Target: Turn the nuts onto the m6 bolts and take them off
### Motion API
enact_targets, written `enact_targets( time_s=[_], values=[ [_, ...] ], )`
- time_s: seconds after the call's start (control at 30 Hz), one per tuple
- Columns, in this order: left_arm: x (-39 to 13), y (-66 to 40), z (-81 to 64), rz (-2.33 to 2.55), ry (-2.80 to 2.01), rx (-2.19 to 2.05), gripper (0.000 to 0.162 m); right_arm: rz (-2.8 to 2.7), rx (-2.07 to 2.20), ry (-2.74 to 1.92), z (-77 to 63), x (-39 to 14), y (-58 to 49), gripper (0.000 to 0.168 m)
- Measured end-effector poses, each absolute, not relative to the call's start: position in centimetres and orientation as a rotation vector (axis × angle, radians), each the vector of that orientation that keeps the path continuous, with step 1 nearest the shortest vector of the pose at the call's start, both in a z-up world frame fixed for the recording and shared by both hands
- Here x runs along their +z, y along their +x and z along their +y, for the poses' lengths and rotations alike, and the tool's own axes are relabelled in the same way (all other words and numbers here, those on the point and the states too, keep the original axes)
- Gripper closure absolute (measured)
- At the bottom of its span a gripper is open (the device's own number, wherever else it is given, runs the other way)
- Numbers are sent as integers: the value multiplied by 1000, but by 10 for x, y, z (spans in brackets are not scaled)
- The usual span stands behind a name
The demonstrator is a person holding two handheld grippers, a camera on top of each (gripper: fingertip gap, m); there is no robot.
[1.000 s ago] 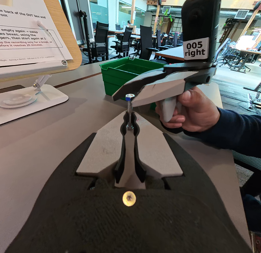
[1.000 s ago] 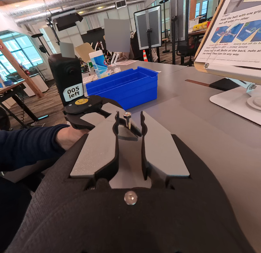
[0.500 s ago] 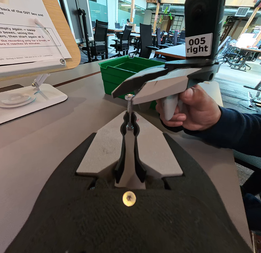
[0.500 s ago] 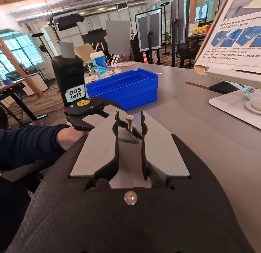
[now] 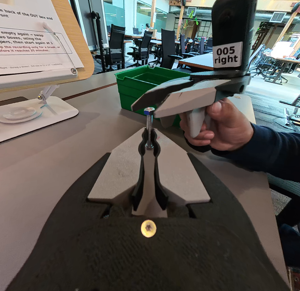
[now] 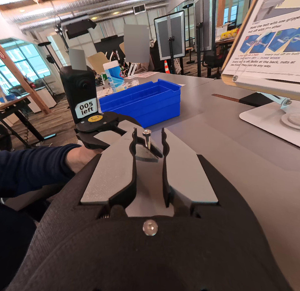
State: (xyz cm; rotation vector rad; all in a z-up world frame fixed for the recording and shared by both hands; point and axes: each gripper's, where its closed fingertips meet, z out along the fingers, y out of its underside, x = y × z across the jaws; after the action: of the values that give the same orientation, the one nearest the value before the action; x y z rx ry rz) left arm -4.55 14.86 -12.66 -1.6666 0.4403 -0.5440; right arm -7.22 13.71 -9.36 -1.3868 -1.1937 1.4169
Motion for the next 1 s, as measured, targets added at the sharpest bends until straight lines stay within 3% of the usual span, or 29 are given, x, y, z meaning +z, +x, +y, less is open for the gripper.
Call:
enact_targets(
  time_s=[0.67,1.0],
  values=[
    [-126,-49,150,436,-1665,-525,159,-1230,1434,-1343,127,-91,-72,144],
    [-129,-41,149,459,-1675,-533,159,-1220,1435,-1364,129,-94,-75,153]
  ],
)
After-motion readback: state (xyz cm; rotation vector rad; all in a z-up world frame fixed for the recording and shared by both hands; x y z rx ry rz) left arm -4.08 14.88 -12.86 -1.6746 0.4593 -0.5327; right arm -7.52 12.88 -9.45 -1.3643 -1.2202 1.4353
